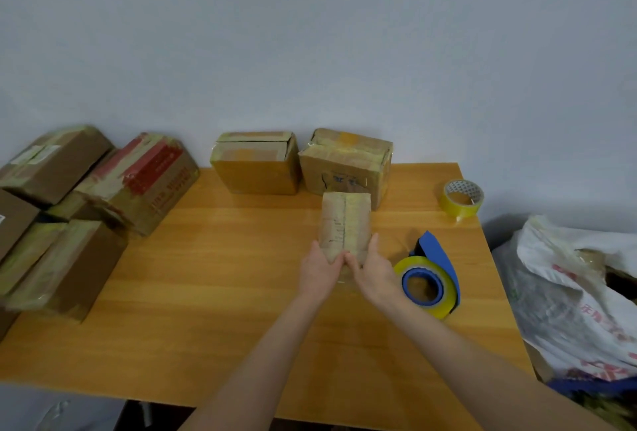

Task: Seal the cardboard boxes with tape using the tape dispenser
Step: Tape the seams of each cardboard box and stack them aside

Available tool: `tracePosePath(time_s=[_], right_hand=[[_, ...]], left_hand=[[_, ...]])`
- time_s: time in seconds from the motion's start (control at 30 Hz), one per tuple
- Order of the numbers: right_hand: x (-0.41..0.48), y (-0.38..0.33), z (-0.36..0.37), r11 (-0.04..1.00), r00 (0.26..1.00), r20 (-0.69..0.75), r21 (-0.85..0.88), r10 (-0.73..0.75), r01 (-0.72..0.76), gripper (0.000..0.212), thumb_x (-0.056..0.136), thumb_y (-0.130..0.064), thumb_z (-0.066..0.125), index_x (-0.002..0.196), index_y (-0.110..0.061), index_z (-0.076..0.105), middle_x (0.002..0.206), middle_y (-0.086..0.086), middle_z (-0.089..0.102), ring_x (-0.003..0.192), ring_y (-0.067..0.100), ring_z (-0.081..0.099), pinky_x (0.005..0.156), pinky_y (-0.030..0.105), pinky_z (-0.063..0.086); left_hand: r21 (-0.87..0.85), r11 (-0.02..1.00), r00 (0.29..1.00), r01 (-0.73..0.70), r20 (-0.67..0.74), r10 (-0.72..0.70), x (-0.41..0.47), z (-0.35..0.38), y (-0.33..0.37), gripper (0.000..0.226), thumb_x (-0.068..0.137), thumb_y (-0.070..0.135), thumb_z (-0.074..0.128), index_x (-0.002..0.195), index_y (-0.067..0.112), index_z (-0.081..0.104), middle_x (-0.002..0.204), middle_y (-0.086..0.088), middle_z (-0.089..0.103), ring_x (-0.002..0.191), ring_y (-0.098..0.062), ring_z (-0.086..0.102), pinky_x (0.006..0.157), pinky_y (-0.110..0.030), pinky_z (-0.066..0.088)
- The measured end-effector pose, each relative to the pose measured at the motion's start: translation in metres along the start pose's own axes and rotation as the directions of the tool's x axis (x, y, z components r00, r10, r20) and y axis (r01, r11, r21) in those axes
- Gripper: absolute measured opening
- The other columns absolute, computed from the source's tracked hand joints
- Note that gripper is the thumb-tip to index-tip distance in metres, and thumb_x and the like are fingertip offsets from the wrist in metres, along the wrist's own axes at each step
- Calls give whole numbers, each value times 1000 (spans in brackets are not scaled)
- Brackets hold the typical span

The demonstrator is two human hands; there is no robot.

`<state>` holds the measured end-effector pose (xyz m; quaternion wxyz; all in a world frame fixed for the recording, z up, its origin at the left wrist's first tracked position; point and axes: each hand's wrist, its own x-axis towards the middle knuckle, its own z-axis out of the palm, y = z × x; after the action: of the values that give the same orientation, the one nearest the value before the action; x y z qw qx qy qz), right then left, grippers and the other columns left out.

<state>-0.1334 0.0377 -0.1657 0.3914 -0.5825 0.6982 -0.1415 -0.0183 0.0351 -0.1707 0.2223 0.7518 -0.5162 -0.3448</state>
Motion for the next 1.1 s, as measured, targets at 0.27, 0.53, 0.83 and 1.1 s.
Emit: tracePosePath(time_s=[0.27,0.53,0.83,1.1], right_hand=[[-2,16,-18,980,998,8,190,-68,65,50,105,-31,34,151,-13,28,135,10,56,118,27,55,95,38,47],[-19,21,-25,977,980,-80,98,-182,189,59,93,-34,62,145,-18,38,72,-11,52,65,3,52,51,14,38],[-10,25,-21,954,955,-117,-162,-274,253,57,92,-28,64,145,-27,43,93,0,69,84,17,63,77,31,54],[1,3,-30,834,952,-31,-491,-306,252,51,80,-57,67,114,-24,46,112,0,56,89,23,56,66,32,45]], left_hand=[[-224,974,995,-33,83,52,-10,-23,-21,42,103,25,40,142,8,43,139,-4,52,122,-17,51,97,-26,43],[-118,980,978,-162,-150,144,-27,-30,-29,18,90,28,66,105,23,58,77,12,60,68,1,55,56,-8,41],[-44,978,969,-206,-148,198,-15,-29,-28,18,84,20,72,96,19,58,73,5,62,66,-8,56,54,-9,41],[239,941,970,-240,18,243,-1,-25,-21,89,70,48,78,138,14,33,123,0,54,105,-19,57,84,-34,52]])
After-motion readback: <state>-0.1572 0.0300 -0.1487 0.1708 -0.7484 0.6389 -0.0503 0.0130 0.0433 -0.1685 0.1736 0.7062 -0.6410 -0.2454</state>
